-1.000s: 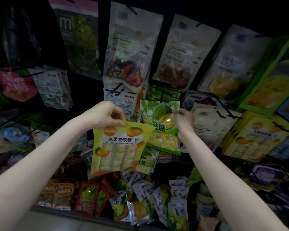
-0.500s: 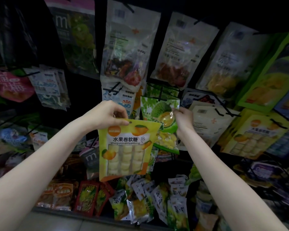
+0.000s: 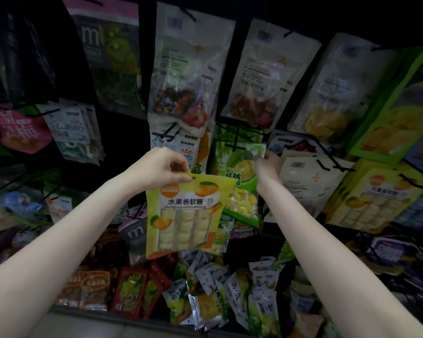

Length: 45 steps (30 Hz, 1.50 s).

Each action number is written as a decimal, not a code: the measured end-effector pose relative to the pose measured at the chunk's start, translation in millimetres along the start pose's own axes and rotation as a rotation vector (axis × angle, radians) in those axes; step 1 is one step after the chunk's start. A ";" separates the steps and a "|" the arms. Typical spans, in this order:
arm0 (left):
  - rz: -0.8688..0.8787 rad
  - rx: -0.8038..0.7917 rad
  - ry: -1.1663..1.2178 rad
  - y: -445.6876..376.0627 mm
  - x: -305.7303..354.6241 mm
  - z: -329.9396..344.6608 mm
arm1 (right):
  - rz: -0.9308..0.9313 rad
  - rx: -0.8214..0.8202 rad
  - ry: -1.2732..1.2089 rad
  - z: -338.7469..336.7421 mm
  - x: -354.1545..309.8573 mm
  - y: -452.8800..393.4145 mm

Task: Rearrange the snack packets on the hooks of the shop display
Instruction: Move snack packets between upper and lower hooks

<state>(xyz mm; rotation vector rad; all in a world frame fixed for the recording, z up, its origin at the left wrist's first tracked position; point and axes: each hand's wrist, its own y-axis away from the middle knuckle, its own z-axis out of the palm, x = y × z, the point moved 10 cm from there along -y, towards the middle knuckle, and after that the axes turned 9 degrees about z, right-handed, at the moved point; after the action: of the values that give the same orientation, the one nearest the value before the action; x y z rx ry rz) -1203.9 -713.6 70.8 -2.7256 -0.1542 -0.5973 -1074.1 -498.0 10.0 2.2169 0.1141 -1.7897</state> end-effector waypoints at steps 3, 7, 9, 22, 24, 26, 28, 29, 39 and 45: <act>-0.005 0.009 0.019 -2.2 -1.3 -1.3 | -0.267 0.093 0.124 -7.5 -29.6 27.5; 0.034 -0.013 0.056 -8.1 5.5 0.7 | -0.472 -0.137 0.204 -5.8 -13.9 68.4; 0.056 -0.044 0.057 -12.5 10.4 5.7 | -0.322 -0.425 0.258 8.6 17.7 77.7; 0.190 -0.050 0.116 -40.2 53.8 45.9 | -0.205 -0.344 0.008 -58.5 57.5 72.8; 0.217 -0.023 0.151 -46.4 63.9 50.6 | -0.152 -0.269 -0.046 -78.7 60.5 68.6; 0.232 -0.013 0.176 -52.7 71.3 57.3 | -0.090 -0.220 -0.115 -103.8 65.8 63.1; 0.220 0.009 0.186 -58.4 72.9 61.5 | -0.031 -0.100 -0.230 -144.6 72.6 55.1; 0.206 0.023 0.189 -61.5 72.6 62.5 | -0.016 -0.023 -0.270 -169.0 74.9 52.0; 0.230 -0.163 0.009 -94.1 131.6 110.5 | -0.065 0.210 -0.326 -286.1 73.8 24.8; 0.118 -0.167 0.041 -118.8 166.3 147.2 | -0.041 0.107 -0.259 -328.3 80.4 -14.6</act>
<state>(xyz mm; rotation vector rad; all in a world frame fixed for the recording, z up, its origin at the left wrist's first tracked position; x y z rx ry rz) -1017.6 -545.1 52.5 -2.8551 0.0692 -0.6587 -749.6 -404.4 -8.9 2.0419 0.0093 -2.1331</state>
